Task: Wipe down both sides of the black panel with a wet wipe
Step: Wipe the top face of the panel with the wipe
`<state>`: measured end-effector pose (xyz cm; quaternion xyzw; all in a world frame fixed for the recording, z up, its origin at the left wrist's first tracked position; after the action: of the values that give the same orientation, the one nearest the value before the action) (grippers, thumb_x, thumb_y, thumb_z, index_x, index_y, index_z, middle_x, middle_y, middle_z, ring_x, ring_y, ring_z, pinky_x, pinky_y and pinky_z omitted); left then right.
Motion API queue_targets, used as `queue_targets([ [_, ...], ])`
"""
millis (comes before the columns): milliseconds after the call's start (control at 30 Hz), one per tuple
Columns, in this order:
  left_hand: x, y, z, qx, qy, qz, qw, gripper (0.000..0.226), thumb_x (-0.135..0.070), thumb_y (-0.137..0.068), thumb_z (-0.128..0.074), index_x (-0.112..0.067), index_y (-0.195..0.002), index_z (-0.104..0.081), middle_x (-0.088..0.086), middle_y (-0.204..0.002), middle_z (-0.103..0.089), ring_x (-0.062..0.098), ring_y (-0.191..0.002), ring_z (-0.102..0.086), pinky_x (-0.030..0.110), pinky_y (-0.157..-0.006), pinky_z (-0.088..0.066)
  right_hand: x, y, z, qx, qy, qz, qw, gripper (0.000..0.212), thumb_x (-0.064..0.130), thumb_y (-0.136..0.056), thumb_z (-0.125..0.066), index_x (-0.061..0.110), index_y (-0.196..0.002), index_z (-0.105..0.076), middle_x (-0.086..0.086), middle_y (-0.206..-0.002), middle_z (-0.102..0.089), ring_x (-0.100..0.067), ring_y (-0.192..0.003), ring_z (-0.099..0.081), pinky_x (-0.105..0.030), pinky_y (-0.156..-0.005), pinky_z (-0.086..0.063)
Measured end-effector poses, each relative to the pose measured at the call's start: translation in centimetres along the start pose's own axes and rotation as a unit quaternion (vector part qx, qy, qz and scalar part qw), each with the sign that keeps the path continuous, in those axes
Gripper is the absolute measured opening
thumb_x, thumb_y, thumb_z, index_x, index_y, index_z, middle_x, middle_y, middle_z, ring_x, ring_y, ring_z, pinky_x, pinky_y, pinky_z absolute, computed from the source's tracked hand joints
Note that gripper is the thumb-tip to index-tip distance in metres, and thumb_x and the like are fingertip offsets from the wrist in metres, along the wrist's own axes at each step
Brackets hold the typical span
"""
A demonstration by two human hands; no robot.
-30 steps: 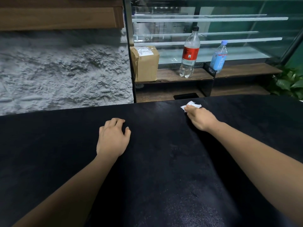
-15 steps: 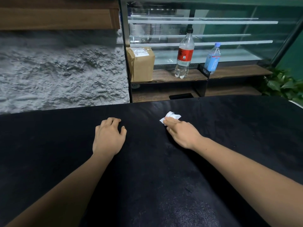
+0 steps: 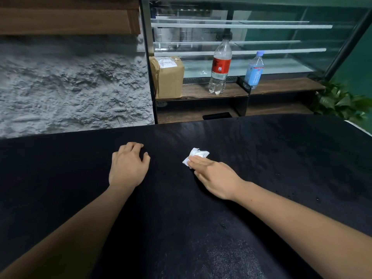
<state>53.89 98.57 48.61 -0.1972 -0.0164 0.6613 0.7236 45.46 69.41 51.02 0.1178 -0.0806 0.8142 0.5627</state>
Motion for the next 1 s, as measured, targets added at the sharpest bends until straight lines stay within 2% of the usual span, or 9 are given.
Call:
queue_targets([
  [167, -0.1, 0.1, 0.2, 0.001, 0.003, -0.002, 1.000, 0.048, -0.046, -0.105, -0.043, -0.020, -0.140, -0.060, -0.003, -0.141, -0.058, 0.021, -0.131, -0.050, 0.044, -0.112, -0.039, 0.6, 2.6, -0.8, -0.048, -0.015, 0.033, 0.998, 0.039, 0.026, -0.110, -0.040, 0.027, -0.148, -0.048, 0.016, -0.159, -0.040, -0.002, -0.150, -0.030, -0.047, -0.098, -0.056],
  [267, -0.2, 0.2, 0.3, 0.003, -0.001, -0.002, 1.000, 0.048, -0.045, -0.105, -0.043, -0.019, -0.141, -0.060, -0.002, -0.141, -0.059, 0.022, -0.130, -0.051, 0.044, -0.111, -0.039, 1.1, 4.3, -1.3, -0.069, -0.013, 0.049, 0.996, 0.036, 0.024, -0.108, -0.041, 0.025, -0.143, -0.050, 0.014, -0.152, -0.045, -0.007, -0.144, -0.038, -0.042, -0.094, -0.058],
  [433, -0.2, 0.6, 0.5, 0.008, -0.012, -0.007, 1.000, 0.050, -0.045, -0.105, -0.041, -0.018, -0.142, -0.060, -0.001, -0.143, -0.059, 0.023, -0.132, -0.051, 0.044, -0.110, -0.039, 2.4, 7.3, -1.7, -0.079, -0.006, 0.063, 0.995, 0.036, 0.024, -0.107, -0.036, 0.024, -0.139, -0.052, 0.014, -0.144, -0.050, -0.008, -0.139, -0.044, -0.030, -0.102, -0.051],
  [500, -0.2, 0.6, 0.6, 0.007, -0.014, -0.008, 1.000, 0.050, -0.044, -0.105, -0.042, -0.017, -0.141, -0.061, -0.001, -0.142, -0.060, 0.024, -0.132, -0.052, 0.044, -0.110, -0.040, 2.7, 8.4, -1.9, -0.077, -0.004, 0.058, 0.995, 0.036, 0.025, -0.107, -0.036, 0.026, -0.140, -0.050, 0.018, -0.146, -0.047, -0.004, -0.140, -0.041, -0.025, -0.104, -0.048],
  [567, -0.2, 0.8, 0.8, 0.007, -0.014, -0.011, 1.000, 0.049, -0.043, -0.104, -0.043, -0.016, -0.140, -0.063, 0.001, -0.141, -0.062, 0.026, -0.130, -0.053, 0.046, -0.109, -0.041, 3.2, 9.7, -2.0, -0.080, -0.010, 0.052, 0.995, 0.039, 0.025, -0.108, -0.037, 0.027, -0.144, -0.049, 0.019, -0.153, -0.044, -0.002, -0.146, -0.035, -0.020, -0.113, -0.040],
  [733, -0.5, 0.9, 1.2, 0.012, -0.033, -0.021, 0.999, 0.043, -0.038, -0.104, -0.046, -0.013, -0.132, -0.067, 0.005, -0.133, -0.065, 0.030, -0.120, -0.058, 0.048, -0.101, -0.045, 4.4, 12.6, -2.2, -0.085, 0.001, 0.054, 0.995, 0.036, 0.025, -0.105, -0.036, 0.024, -0.138, -0.051, 0.012, -0.143, -0.049, -0.012, -0.136, -0.046, -0.029, -0.106, -0.047],
  [867, -0.8, 1.0, 1.6, 0.021, -0.047, -0.039, 0.998, 0.036, -0.030, -0.104, -0.051, -0.011, -0.128, -0.070, 0.008, -0.127, -0.067, 0.033, -0.113, -0.061, 0.049, -0.095, -0.046, 4.7, 14.0, -2.4, -0.073, -0.007, 0.062, 0.995, 0.035, 0.024, -0.105, -0.034, 0.022, -0.136, -0.051, 0.010, -0.142, -0.049, -0.015, -0.135, -0.047, -0.031, -0.109, -0.044],
  [933, -1.1, 1.5, 1.8, 0.025, -0.043, -0.047, 0.998, 0.034, -0.028, -0.103, -0.053, -0.012, -0.128, -0.069, 0.008, -0.127, -0.067, 0.032, -0.114, -0.061, 0.049, -0.094, -0.046, 4.6, 14.3, -2.4, -0.069, -0.028, 0.064, 0.995, 0.036, 0.022, -0.105, -0.038, 0.021, -0.139, -0.052, 0.009, -0.147, -0.049, -0.013, -0.140, -0.042, -0.029, -0.116, -0.038],
  [1000, -1.4, 2.1, 2.1, 0.028, -0.038, -0.061, 0.997, 0.033, -0.028, -0.103, -0.054, -0.014, -0.129, -0.069, 0.006, -0.129, -0.067, 0.031, -0.115, -0.060, 0.049, -0.095, -0.046, 4.4, 14.4, -2.2, -0.066, -0.068, 0.046, 0.994, 0.041, 0.022, -0.107, -0.044, 0.024, -0.148, -0.050, 0.013, -0.160, -0.041, -0.005, -0.151, -0.029, -0.023, -0.124, -0.026],
])
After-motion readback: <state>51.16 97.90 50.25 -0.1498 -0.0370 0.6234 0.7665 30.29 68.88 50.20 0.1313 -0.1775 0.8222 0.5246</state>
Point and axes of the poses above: each hand's wrist, its own y-axis away from the middle knuckle, its own z-axis out of the back of the hand, x = y × z, the point moved 1 cm from there along -y, towards the middle knuckle
